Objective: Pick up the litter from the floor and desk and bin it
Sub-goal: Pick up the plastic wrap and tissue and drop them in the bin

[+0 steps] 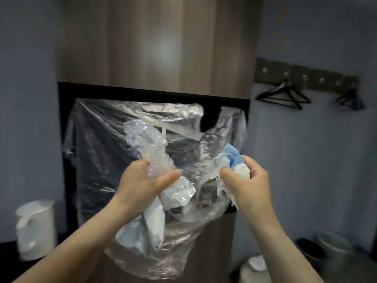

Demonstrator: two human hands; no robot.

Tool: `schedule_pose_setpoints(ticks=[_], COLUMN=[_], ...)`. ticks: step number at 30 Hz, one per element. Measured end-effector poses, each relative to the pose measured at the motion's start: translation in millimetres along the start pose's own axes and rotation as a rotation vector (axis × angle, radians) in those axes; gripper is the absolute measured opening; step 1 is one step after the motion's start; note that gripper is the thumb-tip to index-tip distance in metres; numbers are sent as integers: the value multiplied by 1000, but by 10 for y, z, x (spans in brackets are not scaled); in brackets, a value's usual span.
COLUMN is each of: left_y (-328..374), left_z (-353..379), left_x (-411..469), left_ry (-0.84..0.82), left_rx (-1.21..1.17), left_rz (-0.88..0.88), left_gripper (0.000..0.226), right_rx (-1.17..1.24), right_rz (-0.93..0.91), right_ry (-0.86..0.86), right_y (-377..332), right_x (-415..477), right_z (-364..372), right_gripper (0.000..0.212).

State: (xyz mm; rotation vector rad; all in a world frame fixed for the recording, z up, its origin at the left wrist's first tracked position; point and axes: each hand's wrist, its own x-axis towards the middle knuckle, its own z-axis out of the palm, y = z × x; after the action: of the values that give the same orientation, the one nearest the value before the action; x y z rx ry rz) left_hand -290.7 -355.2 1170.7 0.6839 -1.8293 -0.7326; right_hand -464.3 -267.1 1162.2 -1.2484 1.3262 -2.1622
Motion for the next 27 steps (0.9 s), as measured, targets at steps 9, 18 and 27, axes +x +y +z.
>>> schedule_pose_setpoints(ticks=[9,18,27], left_y=[931,1667,1926], left_z=[2290,4601,6315], left_x=[103,36,109], left_ry=[-220,-463,-592], left_rx=[-259,-497,-532], left_rz=[17,14,1], left_gripper=[54,59,48], right_rx=[-268,-547,-613], right_rz=[-140,-141,-96], right_ry=[344,591,734], right_y=[-566,-909,-537], right_x=[43,116,539], right_z=[-2299,-4489,-5859], right_gripper=[18,13,6])
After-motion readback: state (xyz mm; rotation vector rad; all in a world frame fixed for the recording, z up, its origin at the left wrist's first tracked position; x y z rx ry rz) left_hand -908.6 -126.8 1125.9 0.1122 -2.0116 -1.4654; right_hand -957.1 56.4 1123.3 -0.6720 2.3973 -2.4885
